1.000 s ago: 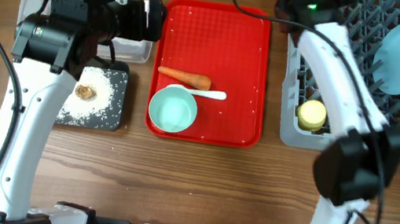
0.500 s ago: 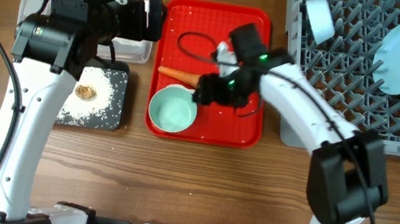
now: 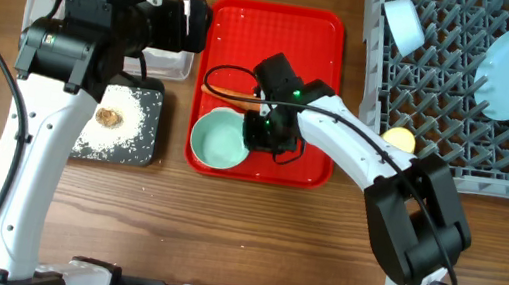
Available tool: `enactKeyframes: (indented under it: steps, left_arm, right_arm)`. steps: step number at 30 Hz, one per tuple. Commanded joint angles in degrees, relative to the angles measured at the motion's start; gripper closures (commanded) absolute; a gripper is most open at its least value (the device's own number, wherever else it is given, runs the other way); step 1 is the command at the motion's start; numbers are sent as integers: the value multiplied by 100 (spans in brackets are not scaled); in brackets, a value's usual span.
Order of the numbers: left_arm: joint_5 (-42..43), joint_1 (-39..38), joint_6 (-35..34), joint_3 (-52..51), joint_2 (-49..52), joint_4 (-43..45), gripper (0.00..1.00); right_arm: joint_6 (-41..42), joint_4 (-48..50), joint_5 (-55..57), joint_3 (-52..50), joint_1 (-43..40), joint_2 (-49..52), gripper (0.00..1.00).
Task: Sort waste into correct bins and load items into the dishwasher rack
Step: 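Grasp the green bowl with the right gripper and carry it to the rack, then set the green bowl in the rack and open the right gripper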
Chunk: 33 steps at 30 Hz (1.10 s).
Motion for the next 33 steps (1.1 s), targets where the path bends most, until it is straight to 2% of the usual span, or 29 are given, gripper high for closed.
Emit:
enactKeyframes:
  steps: [1,5,9,12,14,16,17,19,22,25,33]
  left_arm:
    - [-11,26,-35,7,13,13,0]
    - [-11,26,-35,7,13,13,0]
    - [-11,26,-35,7,13,13,0]
    - [-11,26,-35,7,13,13,0]
    - [-11,26,-35,7,13,13,0]
    - [-11,26,-35,7,13,13,0]
    - [-11,26,-35,7,13,13,0]
    - [-11,26,-35,7,13,15,0]
    - [-11,26,-35,7,13,13,0]
    - [-11,26,-35,7,13,13,0]
    - [-11,26,-35,7,13,13,0]
  right_arm:
    - [44,13,-50,-2,-85,52,96]
    - [-168,-313,-175,144,-415,-94,96]
    - [-435,-411,638,199,-949,-1191,96]
    - [-627,-485,2400,240,-1386,-2374,96]
    - [-723,-437,4457,238,-1639,-3093,96]
    - [-881,-396,6094,238,-1744,-3338,96]
    - [-1174,-398,6773,236,-1812,-3311,96]
    - [-1405,-404,7298,186,-1941,-3115,96]
    - [-1869,-411,7580,107,-2190,-2492,96]
    - [-2938,-437,8192,107,-2218,-1187,96]
    - [-2964,-422,8297,103,-2111,-654,96]
